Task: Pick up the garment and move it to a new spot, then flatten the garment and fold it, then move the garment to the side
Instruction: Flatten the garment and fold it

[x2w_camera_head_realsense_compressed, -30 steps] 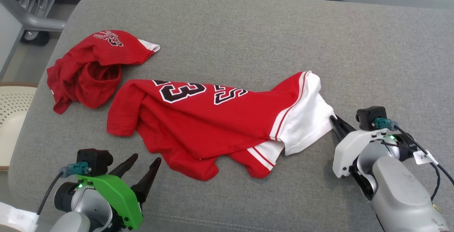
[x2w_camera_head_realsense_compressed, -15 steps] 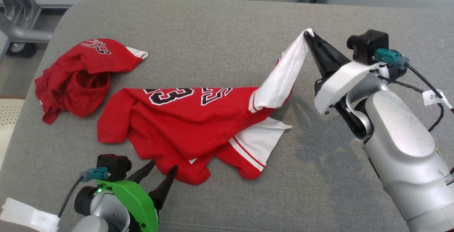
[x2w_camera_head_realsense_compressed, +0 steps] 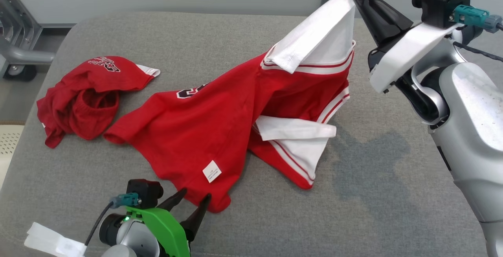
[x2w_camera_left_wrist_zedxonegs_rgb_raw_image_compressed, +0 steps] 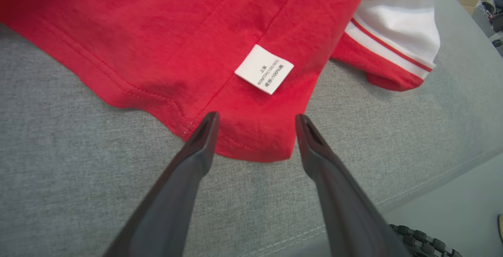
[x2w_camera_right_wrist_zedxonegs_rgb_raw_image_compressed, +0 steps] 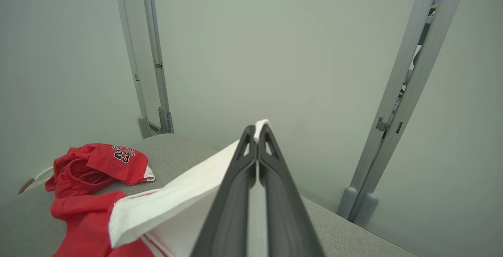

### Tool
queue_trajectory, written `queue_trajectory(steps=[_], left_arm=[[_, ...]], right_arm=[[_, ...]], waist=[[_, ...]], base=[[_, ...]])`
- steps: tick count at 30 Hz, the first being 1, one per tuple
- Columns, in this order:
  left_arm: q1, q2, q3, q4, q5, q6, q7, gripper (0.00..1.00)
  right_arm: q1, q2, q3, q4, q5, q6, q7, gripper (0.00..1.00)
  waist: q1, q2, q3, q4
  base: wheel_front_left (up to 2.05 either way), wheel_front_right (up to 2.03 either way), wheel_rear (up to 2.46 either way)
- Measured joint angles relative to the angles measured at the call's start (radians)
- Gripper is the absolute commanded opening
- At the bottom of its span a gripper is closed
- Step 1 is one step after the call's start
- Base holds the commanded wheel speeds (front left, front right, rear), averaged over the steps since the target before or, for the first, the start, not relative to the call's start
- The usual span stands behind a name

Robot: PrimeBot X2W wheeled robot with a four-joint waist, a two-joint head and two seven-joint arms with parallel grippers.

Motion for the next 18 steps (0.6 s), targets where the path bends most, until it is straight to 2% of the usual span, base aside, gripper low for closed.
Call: queue_trajectory(steps=[13,18], left_arm=[[-0.028,-0.068,-0.064,0.056,0.021,-0.002,-0.018,1.0],[-0.052,-0.079,-0.062,0.063,0.026,-0.002,-0.04,1.0]], right_arm=[[-0.009,-0.046,0.01,-0.097,0.059,0.0,0.104,0.0],[-0.03,-0.09,-0.015,-0.127,0.06,0.0,0.143,0.0]], waist=[[0.0,0.0,-0.013,-0.02],[0.0,0.0,-0.006,-0.036]], base=[[0.0,0.0,0.0],[0.0,0.0,0.0]])
